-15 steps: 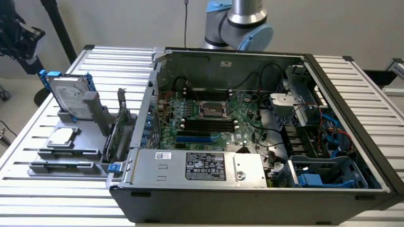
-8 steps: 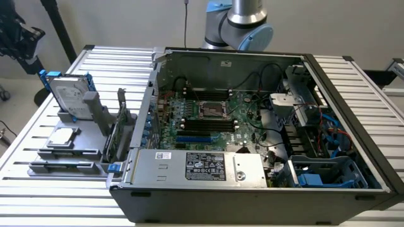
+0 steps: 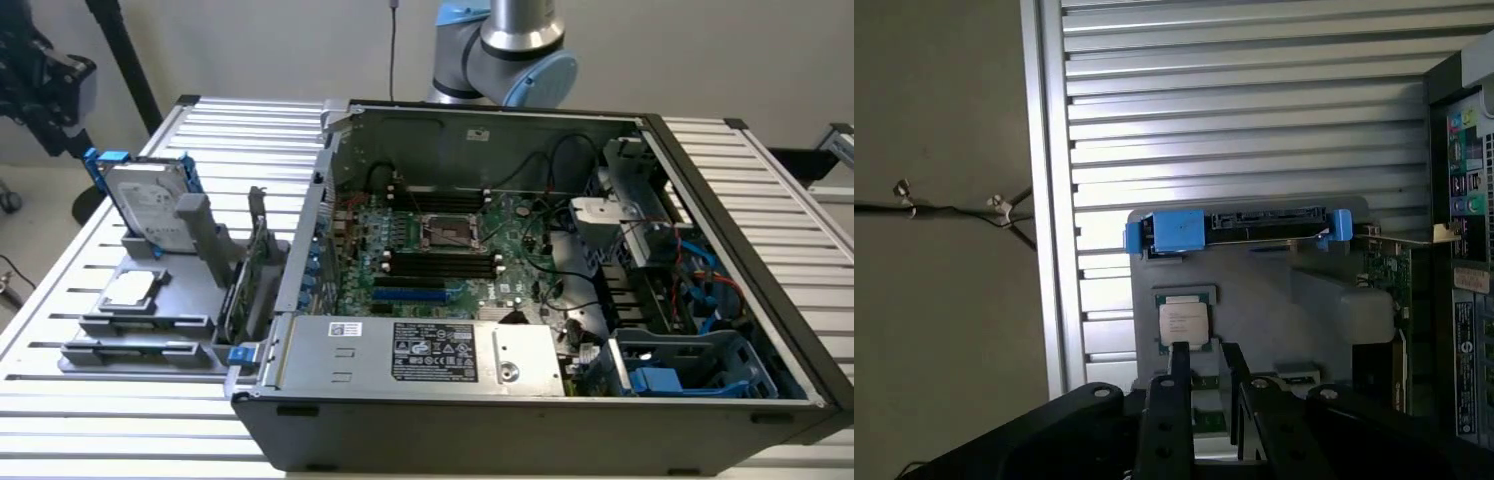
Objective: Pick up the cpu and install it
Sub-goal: 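Pick up the cpu and move it towards the insertion slot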
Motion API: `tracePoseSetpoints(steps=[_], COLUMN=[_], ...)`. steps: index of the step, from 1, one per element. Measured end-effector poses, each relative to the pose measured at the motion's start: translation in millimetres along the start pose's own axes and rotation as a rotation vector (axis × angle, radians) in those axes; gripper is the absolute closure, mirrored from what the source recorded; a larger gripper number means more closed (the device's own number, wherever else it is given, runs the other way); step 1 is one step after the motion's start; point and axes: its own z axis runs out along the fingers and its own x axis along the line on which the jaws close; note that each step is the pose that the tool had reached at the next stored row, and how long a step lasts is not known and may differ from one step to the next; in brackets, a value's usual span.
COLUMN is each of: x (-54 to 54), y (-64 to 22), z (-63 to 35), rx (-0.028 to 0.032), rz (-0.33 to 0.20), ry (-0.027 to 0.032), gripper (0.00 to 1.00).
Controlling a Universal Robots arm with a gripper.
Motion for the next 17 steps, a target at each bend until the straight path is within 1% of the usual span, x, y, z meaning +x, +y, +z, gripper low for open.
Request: tracePoseSetpoints(steps=[2, 3, 5, 6, 7, 14, 17], x=[0.2, 0.3, 0.2, 0.2, 0.0, -1.1, -1.5], y=[-0.1, -0.2, -1.3, -2.6, -4.4, -20.3, -25.5], z=[0.9, 2.0, 5.5, 7.3, 9.0, 21.0, 26.4], rx=[0.0000, 0.0001, 0.0001, 0.0000, 0.0001, 0.0000, -0.0001], rz=[0.000, 0.000, 0.000, 0.000, 0.000, -0.002, -0.006], ry=[0.0000, 0.0001, 0.0003, 0.0003, 0.0004, 0.0004, 0.0003], gripper=[0.64, 0.64, 0.53, 0.53, 0.46, 0.46, 0.46])
